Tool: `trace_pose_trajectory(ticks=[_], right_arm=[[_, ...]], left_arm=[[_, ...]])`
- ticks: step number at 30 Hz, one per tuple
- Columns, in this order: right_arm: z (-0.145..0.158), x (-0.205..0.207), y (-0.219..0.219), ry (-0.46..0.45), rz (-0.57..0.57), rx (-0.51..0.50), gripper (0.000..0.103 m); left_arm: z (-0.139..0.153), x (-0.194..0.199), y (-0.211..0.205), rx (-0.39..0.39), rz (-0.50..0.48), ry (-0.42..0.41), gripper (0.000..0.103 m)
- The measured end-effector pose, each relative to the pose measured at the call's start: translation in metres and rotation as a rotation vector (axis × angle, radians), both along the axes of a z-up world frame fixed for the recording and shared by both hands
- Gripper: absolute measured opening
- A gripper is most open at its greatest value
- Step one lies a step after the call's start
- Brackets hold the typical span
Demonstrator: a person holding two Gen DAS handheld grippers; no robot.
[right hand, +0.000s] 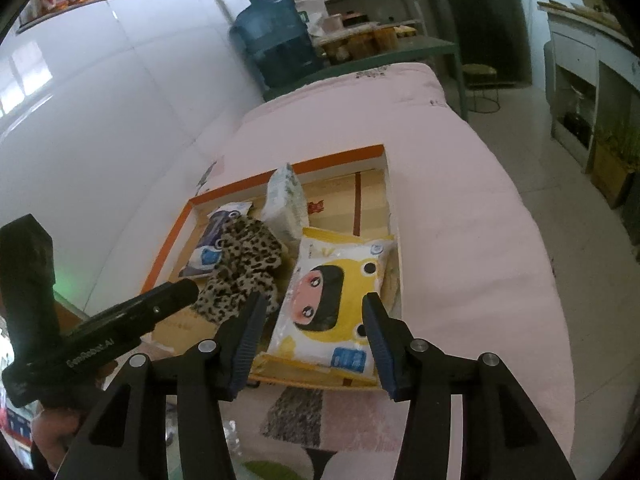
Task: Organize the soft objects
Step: 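Carry the leopard cloth and yellow pack into the tray box and release both, then move both tools back toward the plush bear and beige sponge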
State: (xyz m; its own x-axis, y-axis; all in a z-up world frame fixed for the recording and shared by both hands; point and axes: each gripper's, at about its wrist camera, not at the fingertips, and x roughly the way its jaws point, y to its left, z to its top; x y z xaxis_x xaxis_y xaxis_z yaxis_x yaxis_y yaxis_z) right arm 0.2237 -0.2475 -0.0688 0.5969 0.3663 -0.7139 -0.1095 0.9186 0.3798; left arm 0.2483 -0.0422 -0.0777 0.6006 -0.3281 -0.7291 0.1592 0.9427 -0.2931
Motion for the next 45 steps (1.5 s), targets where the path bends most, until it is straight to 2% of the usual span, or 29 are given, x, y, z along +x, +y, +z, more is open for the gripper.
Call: trace_pose_trajectory(ticks=[7, 17, 22, 34, 45], right_arm=[[0.011, -0.017, 0.007, -0.007, 0.006, -0.004, 0.052], [0.033, -0.055, 0.018, -0.046, 0.012, -0.035, 0.052], [0.039, -0.074, 0.021, -0.05, 0.018, -0.041, 0.058], [0.049, -0.116, 0.028, -0.059, 0.034, -0.066, 0.061], [0.055, -0.145, 0.029, -0.058, 0.023, -0.094, 0.061]], left_arm=[[0.021, -0.029, 0.005, 0.065, 0.024, -0.084, 0.048], [0.04, -0.062, 0.022, 0.095, 0.051, -0.131, 0.048], [0.05, -0.083, 0.028, 0.123, 0.068, -0.154, 0.048], [0.064, -0.121, 0.041, 0.168, 0.092, -0.202, 0.048], [0.065, -0.152, 0.054, 0.162, 0.088, -0.226, 0.048]])
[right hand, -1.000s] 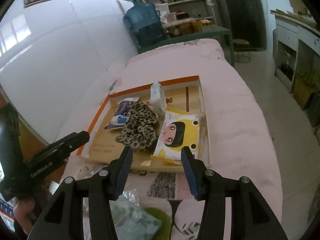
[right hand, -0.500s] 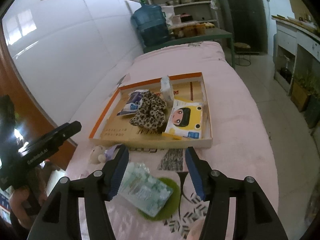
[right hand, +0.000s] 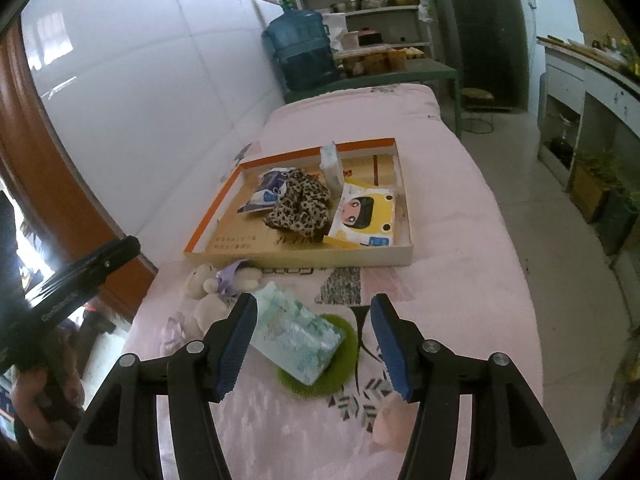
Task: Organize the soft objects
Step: 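Move both tools back toward the plush bear and beige sponge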
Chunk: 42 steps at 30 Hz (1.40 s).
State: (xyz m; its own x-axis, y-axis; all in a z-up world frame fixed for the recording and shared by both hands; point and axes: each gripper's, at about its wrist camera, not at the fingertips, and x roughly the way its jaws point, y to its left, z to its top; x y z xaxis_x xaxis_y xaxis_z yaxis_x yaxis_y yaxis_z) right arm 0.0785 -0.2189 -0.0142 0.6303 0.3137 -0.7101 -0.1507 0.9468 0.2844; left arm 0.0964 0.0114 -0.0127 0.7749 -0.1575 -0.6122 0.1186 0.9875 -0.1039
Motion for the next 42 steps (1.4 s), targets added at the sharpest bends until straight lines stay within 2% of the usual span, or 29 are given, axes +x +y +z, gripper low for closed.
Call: trace_pose_trajectory(ticks=[8, 23, 34, 42], right_arm=[[-0.002, -0.024, -0.01, 0.017, -0.024, -0.025, 0.066], [-0.04, -0.048, -0.026, 0.094, -0.087, -0.06, 0.066], [-0.068, -0.042, -0.031, 0.149, -0.111, -0.076, 0.066], [-0.081, -0.037, -0.032, 0.179, -0.117, -0.062, 0.066]], left_arm=[[-0.004, -0.02, 0.008, -0.017, -0.007, -0.018, 0.048], [-0.029, -0.041, 0.014, -0.046, -0.024, -0.014, 0.048], [-0.053, -0.036, 0.009, -0.058, -0.076, 0.042, 0.048], [-0.079, -0.025, 0.0, -0.081, -0.159, 0.118, 0.048]])
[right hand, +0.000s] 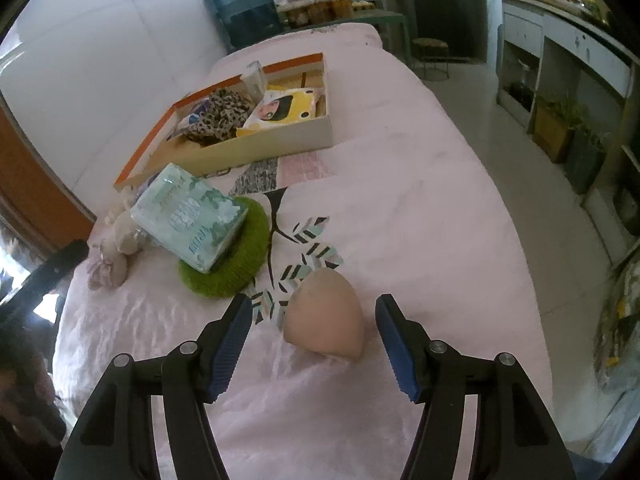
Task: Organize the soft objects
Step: 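Move both tools back toward the plush bear and beige sponge, then grasp the white plush bear with left gripper while right grasps beige egg-shaped sponge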
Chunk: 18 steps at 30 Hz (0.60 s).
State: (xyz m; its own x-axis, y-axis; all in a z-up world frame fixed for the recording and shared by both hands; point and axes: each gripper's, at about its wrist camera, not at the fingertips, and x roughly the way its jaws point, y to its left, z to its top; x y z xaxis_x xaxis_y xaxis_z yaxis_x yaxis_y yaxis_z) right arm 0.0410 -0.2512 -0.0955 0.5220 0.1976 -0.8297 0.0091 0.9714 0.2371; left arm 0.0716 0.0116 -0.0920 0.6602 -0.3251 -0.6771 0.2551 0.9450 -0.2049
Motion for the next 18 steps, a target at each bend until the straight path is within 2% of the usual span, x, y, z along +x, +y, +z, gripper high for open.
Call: trace_pose_trajectory(ticks=[15, 18], right_arm=[[-0.01, 0.003, 0.005, 0.02, 0.003, -0.004, 0.066], [-0.01, 0.003, 0.006, 0.018, 0.01, -0.011, 0.066]], left_arm=[[-0.025, 0.021, -0.002, 0.082, -0.02, 0.003, 0.049], [-0.029, 0.028, -0.004, 0.087, -0.04, 0.029, 0.05]])
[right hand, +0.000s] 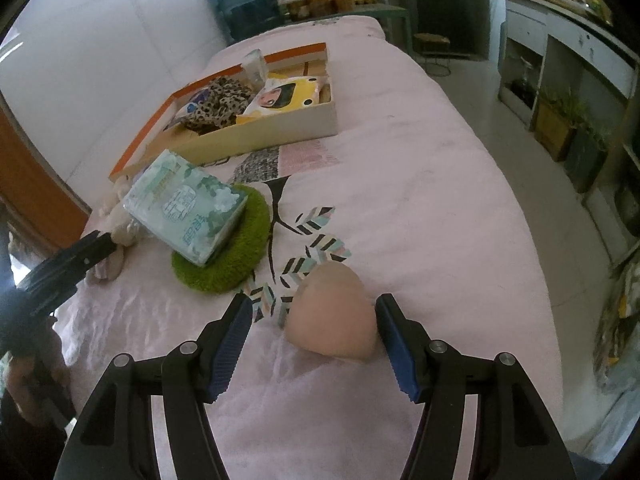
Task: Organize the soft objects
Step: 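Grasp the white plush bear with left gripper while right grasps beige egg-shaped sponge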
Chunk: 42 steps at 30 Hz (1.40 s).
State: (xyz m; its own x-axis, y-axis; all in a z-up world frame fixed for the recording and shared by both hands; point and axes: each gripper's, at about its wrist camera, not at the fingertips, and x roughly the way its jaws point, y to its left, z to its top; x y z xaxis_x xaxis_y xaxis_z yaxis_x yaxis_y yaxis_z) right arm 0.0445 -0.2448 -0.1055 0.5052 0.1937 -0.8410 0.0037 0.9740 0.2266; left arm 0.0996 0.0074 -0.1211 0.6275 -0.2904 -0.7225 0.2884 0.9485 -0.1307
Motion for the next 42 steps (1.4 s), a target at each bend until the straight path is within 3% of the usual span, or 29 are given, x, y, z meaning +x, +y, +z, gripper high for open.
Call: trace_pose_trajectory(ticks=[5, 7, 9, 10, 19, 26, 42], right_arm=[[0.0, -0.001, 0.004, -0.006, 0.022, -0.009, 0.065], [0.001, -0.002, 0.005, -0.011, 0.031, -0.006, 0.059], [0.001, -0.003, 0.006, -0.015, 0.032, -0.017, 0.043], [0.001, -0.004, 0.006, -0.015, 0.032, -0.022, 0.04], [0.004, -0.006, 0.005, -0.023, 0.033, -0.014, 0.04], [0.011, -0.006, 0.007, -0.041, 0.036, -0.002, 0.04], [0.041, -0.007, 0.023, -0.113, 0.079, 0.018, 0.039]], left_arm=[[-0.001, 0.002, -0.001, 0.007, -0.007, 0.01, 0.051], [0.0, 0.001, -0.001, 0.016, -0.006, 0.003, 0.05], [0.0, -0.001, -0.003, 0.027, -0.004, -0.011, 0.047], [0.0, -0.003, -0.005, 0.033, -0.005, -0.017, 0.045], [0.007, -0.017, -0.002, -0.007, 0.011, -0.054, 0.035], [0.018, -0.024, 0.003, -0.065, 0.014, -0.054, 0.033], [0.052, -0.041, 0.003, -0.109, -0.002, -0.135, 0.03]])
